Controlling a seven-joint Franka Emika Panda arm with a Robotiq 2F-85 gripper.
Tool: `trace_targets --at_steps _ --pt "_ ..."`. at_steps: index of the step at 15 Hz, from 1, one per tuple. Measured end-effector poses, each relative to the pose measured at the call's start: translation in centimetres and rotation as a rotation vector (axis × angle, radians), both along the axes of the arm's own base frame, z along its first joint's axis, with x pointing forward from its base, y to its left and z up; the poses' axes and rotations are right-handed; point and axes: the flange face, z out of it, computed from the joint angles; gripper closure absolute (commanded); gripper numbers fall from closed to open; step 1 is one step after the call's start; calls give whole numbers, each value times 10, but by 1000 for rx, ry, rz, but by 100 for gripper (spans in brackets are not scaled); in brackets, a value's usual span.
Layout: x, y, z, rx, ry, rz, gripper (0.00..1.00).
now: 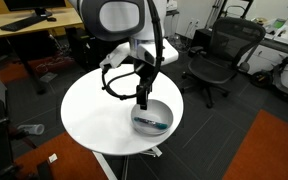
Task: Take the marker out of the bowl and put it on the table
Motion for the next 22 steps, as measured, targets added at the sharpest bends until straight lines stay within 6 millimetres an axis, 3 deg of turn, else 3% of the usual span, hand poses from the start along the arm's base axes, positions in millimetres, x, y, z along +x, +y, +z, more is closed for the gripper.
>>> trace_targets --at_steps 7,15,22 --pt "11 -5 -25 49 8 23 0" --pt "18 -28 -47 78 38 23 0" --pt "24 -30 -71 85 72 24 0"
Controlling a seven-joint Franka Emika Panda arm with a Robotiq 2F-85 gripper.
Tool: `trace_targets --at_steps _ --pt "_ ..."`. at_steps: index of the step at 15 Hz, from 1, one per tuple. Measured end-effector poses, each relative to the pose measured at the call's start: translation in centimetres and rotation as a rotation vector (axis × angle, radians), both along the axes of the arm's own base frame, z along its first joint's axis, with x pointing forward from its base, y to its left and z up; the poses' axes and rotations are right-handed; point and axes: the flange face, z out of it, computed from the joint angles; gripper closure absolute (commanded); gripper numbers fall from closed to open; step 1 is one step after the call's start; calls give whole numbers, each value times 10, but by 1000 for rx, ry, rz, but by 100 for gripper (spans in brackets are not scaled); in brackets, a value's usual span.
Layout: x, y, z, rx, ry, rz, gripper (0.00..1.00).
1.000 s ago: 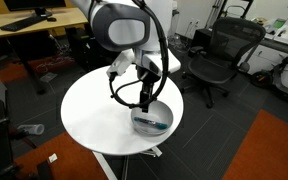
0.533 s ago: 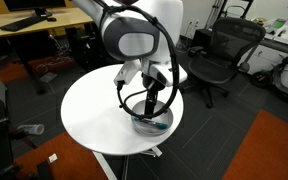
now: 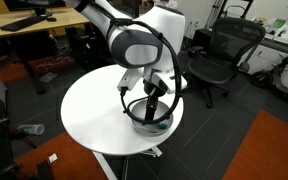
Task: Take the marker out of the bowl and put it on the table
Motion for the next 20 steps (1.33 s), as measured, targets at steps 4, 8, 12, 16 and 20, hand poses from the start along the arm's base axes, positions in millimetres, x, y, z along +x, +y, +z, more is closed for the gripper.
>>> trace_targets --at_steps 4,8,12,16,20 --pt "3 -1 -11 -1 9 2 0" --pt "5 -3 -20 -4 16 2 0" --pt "6 -5 -30 -7 24 2 0" --pt "9 -7 -36 -11 28 2 0" --pt "12 -9 -41 -16 28 3 0"
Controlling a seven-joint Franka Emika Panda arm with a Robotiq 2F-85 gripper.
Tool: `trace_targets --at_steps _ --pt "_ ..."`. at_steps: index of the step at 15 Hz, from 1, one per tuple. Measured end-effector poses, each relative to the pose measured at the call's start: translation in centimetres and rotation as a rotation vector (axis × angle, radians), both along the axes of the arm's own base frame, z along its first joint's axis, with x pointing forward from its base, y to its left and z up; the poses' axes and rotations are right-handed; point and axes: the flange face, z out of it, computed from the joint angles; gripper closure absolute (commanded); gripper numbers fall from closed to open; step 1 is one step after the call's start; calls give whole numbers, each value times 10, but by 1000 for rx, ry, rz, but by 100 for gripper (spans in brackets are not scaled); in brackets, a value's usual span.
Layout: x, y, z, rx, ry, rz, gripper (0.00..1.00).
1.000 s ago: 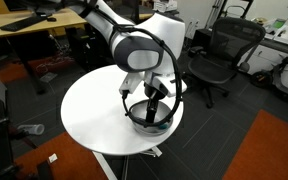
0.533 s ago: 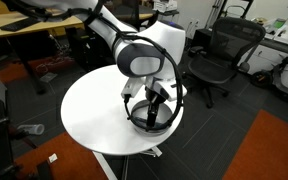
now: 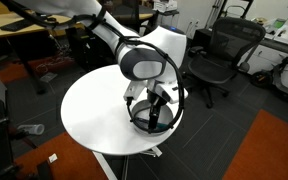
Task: Take the marker out of the bowl and put it on the table
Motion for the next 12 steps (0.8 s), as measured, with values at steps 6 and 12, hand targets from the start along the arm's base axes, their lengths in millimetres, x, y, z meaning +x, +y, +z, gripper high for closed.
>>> trace_targets --at_steps 6,12 --pt "4 0 -9 -3 4 4 0" --pt "6 0 -17 -1 16 6 59"
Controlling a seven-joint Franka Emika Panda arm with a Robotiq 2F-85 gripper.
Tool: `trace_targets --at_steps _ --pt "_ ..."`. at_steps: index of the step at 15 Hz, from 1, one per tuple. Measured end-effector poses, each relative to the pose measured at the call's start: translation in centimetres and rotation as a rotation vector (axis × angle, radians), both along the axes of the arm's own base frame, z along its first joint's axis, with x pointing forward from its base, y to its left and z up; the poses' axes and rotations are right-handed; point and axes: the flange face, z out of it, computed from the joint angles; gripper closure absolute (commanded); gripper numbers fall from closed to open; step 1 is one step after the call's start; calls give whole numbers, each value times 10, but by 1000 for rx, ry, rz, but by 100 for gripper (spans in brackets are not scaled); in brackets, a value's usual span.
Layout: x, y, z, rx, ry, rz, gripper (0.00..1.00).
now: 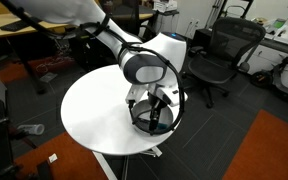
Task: Take the marker out of the bowl and put it on the table
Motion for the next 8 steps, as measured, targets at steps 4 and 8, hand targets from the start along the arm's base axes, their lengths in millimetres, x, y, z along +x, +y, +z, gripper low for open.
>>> trace_targets --at_steps 4,8 --pt "1 0 -4 3 11 1 88" --pt "1 1 -4 5 17 1 95"
